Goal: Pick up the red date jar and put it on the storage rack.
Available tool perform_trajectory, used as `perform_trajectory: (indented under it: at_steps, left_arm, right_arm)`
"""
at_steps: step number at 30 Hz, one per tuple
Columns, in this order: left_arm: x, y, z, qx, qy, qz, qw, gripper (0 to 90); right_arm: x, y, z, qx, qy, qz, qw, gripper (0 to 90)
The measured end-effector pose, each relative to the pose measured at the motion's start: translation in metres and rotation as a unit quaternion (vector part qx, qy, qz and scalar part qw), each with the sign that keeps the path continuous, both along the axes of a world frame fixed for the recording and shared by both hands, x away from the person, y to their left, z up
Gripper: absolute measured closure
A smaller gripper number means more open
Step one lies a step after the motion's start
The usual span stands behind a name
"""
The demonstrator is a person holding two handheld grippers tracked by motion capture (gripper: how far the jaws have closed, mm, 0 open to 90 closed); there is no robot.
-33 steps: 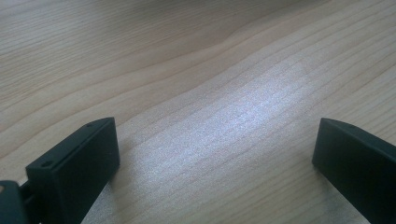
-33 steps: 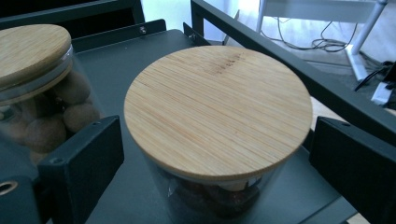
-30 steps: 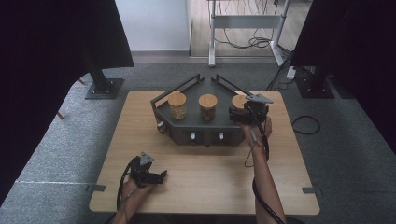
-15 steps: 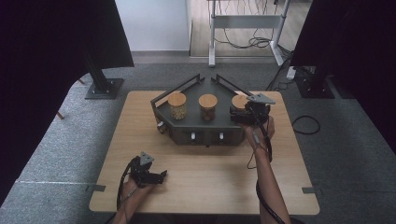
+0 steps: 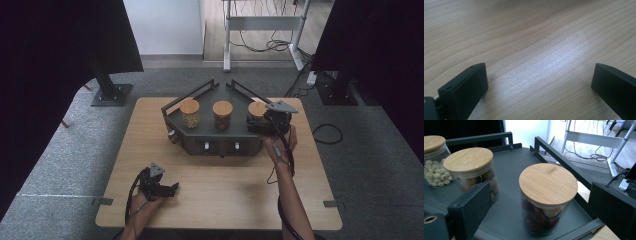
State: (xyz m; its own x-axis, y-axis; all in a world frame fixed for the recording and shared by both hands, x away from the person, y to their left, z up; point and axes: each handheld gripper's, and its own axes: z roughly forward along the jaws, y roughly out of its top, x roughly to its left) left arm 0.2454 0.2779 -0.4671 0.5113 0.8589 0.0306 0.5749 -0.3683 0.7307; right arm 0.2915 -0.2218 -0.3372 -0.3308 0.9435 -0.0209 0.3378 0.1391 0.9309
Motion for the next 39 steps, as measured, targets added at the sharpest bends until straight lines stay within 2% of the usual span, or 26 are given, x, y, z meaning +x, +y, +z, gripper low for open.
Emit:
perform_trajectory:
  at_steps: [16, 25, 39]
  left_arm:
    - [0.000, 0.000, 0.000, 0.000, 0.000, 0.000, 1.0000, 0.2]
    - [0.000, 0.000, 0.000, 0.000, 0.001, 0.000, 1.0000, 0.2]
    - [0.000, 0.000, 0.000, 0.000, 0.000, 0.001, 1.0000, 0.2]
  right_arm:
    - [-0.022, -0.005, 0.006, -0.013, -0.002, 0.004, 0.9999, 5.7]
    - [-0.043, -0.011, 0.004, -0.016, -0.009, 0.017, 0.9997, 6.4]
    - [-0.071, -0.017, 0.001, -0.017, -0.012, 0.022, 0.9995, 7.6]
